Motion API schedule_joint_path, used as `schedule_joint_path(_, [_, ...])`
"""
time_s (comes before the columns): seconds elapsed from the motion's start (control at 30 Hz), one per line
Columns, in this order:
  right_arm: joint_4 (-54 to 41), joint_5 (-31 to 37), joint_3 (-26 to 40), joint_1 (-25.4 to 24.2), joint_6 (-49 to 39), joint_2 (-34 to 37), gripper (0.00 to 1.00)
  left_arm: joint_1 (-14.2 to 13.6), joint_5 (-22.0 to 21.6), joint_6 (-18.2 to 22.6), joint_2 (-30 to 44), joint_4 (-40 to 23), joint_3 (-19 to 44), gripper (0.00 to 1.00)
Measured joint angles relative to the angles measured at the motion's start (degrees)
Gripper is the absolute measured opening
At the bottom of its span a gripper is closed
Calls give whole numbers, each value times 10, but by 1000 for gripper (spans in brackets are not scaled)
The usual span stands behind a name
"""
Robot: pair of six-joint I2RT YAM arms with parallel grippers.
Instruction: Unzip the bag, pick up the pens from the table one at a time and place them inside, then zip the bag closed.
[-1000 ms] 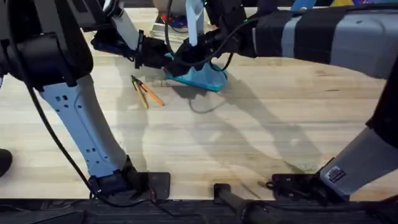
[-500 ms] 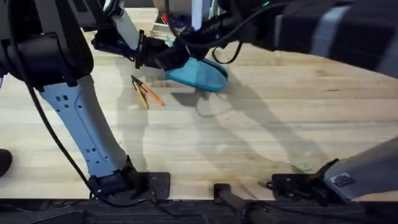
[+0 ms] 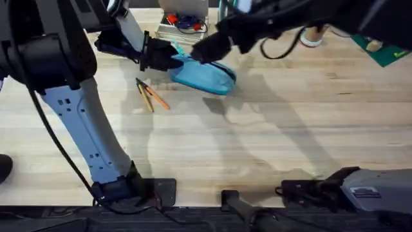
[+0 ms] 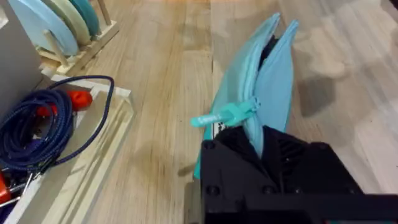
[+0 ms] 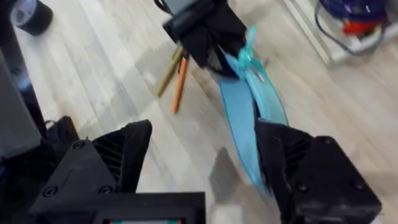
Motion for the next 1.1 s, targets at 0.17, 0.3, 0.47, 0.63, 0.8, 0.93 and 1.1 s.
schedule_joint_path(0.17, [-80,5,0,-27,-31,-15,996,0,0,0,0,0,0,42])
schedule_joint_path(0.3, [-118,32,0,-38,-54,-15,997,0,0,0,0,0,0,42])
schedule_joint_path(0.47, [-142,72,0,-40,-94,-15,996,0,0,0,0,0,0,42])
schedule_joint_path(0.63, [-143,86,0,-40,-111,-15,996,-2,1,0,0,-2,0,492])
schedule_joint_path(0.8, [-143,91,0,-40,-118,-15,997,-7,1,0,0,-2,0,945])
schedule_joint_path(0.93, [-143,94,0,-40,-120,-15,997,-7,1,0,0,-2,0,992])
schedule_joint_path(1.1, [-143,94,0,-40,-120,-15,996,-7,1,0,0,3,0,992])
